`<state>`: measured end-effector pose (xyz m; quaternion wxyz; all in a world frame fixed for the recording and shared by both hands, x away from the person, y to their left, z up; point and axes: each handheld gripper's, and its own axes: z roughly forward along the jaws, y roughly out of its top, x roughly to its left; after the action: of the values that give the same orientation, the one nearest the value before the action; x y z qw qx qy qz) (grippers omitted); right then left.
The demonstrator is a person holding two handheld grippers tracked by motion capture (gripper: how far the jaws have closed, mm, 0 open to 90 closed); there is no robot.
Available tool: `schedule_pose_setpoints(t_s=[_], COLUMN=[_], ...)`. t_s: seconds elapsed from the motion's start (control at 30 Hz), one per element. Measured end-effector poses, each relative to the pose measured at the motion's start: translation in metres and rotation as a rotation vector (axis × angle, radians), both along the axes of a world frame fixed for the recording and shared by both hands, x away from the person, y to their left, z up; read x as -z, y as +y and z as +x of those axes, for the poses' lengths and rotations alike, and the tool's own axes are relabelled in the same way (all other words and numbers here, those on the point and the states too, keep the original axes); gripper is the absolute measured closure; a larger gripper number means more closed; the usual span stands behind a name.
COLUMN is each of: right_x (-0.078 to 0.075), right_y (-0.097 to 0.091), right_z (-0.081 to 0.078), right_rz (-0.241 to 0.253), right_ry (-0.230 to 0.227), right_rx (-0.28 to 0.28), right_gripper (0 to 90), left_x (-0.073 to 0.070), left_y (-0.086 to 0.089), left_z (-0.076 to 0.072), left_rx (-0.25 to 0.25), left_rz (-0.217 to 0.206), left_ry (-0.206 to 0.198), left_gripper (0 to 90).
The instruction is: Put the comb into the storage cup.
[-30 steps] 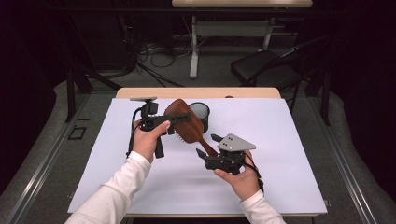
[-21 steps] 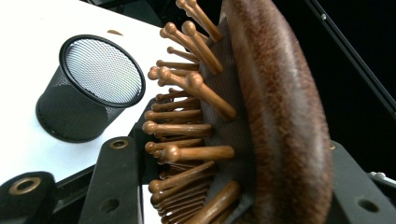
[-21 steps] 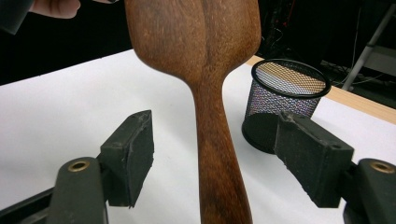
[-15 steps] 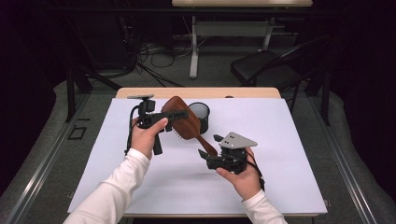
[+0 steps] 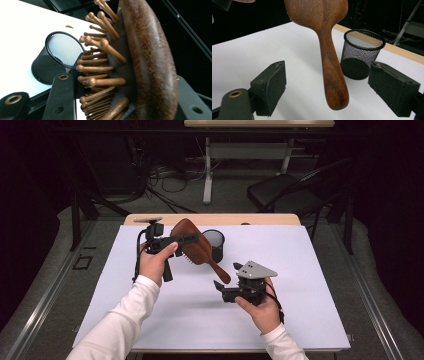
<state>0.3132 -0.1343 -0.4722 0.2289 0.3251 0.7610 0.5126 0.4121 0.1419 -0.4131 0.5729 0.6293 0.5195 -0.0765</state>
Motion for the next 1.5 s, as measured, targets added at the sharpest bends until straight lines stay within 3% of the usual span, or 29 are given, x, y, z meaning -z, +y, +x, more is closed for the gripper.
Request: schedule_pose_setpoints(t_s=[0.27,0.5,0.83,1.27,1.5], right_x=[-0.002,-0.005,-0.005,-0.007,-0.005], right_y=[-0.002,-0.004,-0.004,-0.006,-0.005], right_z=[-0.001,-0.002,-0.001,-0.002,-0.002], right_rz=[0.012,0.024,0.011,0.035,0.004], right_ry=[0.009,0.003,0.005,-0.010,-0.019], right_rx=[-0.031,-0.023,0.005,0.019,0.018], right_gripper=[7.4,0.0,0.0,0.0,0.0], left_x=[-0.005,-0.007,-0.011,-0.018,-0.020], left_y=[0.002,0.004,0.007,0.008,0.011], left_z=[0.004,0.009,0.015,0.023,0.029], left_rx=[-0.024,-0.041,-0.065,-0.100,-0.122], left_rz=[-0.002,0.004,0.006,0.020,0.026], left_ry=[-0.011,-0.017,-0.021,-0.029,-0.027], left_gripper=[50.6,50.6,50.5,50.3,50.3])
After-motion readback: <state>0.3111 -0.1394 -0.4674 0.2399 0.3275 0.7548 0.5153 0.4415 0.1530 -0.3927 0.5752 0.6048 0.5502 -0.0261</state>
